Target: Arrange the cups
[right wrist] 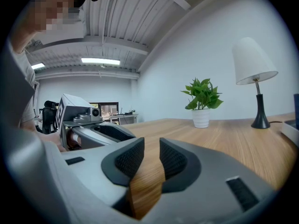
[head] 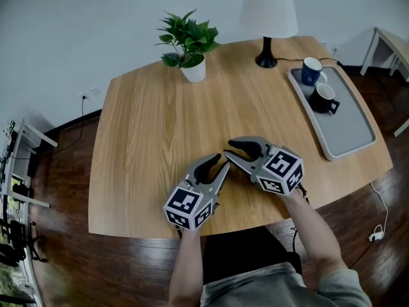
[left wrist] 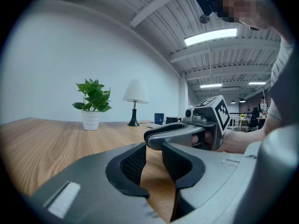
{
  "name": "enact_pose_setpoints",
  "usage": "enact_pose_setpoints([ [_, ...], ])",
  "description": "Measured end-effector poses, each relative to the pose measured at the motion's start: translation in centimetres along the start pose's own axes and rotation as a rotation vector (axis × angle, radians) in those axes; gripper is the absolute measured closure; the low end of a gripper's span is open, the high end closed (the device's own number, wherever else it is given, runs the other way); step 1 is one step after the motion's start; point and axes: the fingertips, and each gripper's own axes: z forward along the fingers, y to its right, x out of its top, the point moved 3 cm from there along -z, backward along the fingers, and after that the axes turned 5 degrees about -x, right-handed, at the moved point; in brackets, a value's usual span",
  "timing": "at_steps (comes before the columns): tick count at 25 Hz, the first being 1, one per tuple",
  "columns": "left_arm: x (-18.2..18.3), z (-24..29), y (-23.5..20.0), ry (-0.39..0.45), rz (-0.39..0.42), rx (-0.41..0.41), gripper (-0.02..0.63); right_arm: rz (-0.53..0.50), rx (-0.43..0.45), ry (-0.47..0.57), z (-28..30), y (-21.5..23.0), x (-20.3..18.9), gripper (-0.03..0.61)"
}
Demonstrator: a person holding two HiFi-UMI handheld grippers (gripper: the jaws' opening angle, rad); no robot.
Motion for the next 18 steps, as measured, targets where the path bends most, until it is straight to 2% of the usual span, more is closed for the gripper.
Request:
enact_pose_setpoints([
  [18,-0.03,-0.04,0.09,-0.002,0.0,-0.002,0.497,0.001,0.008,-0.005,-0.03,-0.13,-0.05,0.485],
])
